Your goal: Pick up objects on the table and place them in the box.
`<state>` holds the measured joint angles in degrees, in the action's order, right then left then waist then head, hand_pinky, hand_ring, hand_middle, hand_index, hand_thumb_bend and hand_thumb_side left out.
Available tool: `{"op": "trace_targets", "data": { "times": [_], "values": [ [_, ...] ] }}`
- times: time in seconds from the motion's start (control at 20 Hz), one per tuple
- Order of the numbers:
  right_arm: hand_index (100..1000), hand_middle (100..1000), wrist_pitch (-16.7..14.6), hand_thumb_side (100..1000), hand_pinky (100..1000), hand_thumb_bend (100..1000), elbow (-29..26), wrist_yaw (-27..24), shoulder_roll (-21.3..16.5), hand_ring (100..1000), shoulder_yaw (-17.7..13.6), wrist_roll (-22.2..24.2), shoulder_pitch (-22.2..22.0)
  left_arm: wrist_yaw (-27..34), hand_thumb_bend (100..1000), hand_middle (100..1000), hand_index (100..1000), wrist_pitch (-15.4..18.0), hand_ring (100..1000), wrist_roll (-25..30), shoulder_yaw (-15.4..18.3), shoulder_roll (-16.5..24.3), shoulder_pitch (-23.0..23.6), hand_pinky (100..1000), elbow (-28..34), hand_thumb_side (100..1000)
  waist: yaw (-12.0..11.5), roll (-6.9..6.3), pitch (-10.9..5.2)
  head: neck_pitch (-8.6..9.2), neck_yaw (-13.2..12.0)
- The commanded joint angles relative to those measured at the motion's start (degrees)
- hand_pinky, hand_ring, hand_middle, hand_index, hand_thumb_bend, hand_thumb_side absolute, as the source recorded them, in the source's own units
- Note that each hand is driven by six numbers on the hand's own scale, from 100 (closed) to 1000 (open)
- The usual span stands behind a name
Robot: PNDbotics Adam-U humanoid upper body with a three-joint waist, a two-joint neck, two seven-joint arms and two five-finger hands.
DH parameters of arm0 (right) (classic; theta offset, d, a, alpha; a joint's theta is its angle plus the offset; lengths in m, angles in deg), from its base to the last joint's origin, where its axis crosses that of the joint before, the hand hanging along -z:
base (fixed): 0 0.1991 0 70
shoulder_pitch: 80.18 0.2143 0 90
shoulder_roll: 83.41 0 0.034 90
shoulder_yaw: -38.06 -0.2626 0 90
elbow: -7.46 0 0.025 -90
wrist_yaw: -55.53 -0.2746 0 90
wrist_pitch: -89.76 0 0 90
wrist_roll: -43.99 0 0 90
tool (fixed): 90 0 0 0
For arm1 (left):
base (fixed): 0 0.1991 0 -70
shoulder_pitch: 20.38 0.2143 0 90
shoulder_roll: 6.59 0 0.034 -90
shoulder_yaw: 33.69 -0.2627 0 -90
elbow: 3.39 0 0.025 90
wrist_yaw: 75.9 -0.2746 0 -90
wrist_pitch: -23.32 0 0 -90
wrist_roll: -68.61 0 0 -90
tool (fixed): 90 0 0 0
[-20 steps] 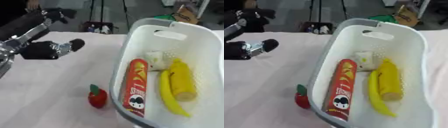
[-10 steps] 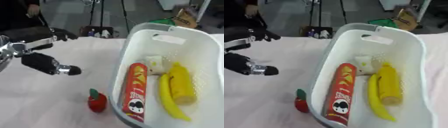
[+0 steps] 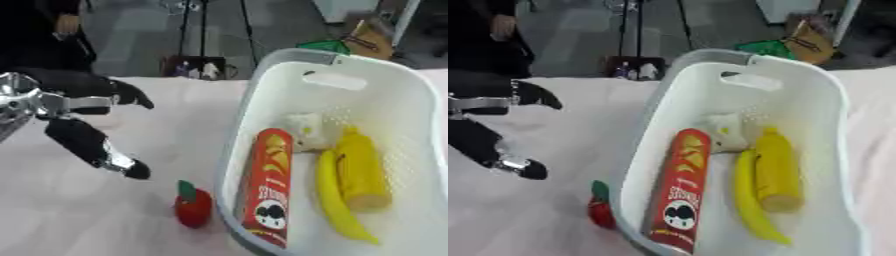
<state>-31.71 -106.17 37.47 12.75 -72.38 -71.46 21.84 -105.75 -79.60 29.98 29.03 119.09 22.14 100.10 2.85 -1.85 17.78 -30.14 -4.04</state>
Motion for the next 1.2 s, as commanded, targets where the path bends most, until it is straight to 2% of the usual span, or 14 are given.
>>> {"op": "trace_targets", "data": {
  "times": [0.05, 0.4, 0.8, 1.2],
  "values": [
    [516, 401, 0.17, 795, 330, 100, -0.97, -0.16, -1.5, 389, 0.03, 0.05, 0.16, -0.18, 847, 971, 1000, 0.13, 972, 0.59, -0.96, 1.62, -1.24, 916, -0.44, 742, 0.04, 0.01, -1.06, 0.69, 0.11],
    [516, 400, 0.45, 796, 332, 100, -0.97, -0.26, -1.25, 391, 0.2, 0.29, 0.14, 0.47, 821, 948, 1000, 2.26, 954, 0.6, -3.75, -0.18, -2.72, 914, -2.01, 719, 0.34, 0.1, -0.88, 1.17, 0.02],
    [517, 400, 0.6, 797, 332, 100, -0.97, -0.41, -1.03, 391, 0.15, 0.26, 0.11, 1.82, 831, 942, 1000, 1.96, 946, 0.6, -4.56, -1.43, -3.57, 919, -2.67, 721, 0.29, 0.24, -0.82, 0.35, -0.24],
    [517, 401, 0.48, 797, 333, 100, -0.97, -0.52, -0.93, 391, 0.18, 0.38, 0.16, 4.35, 845, 931, 1000, 0.25, 934, 0.6, -4.98, -2.53, -3.92, 930, -0.93, 715, 0.43, 0.41, -0.72, 0.49, -0.59]
  ]
}}
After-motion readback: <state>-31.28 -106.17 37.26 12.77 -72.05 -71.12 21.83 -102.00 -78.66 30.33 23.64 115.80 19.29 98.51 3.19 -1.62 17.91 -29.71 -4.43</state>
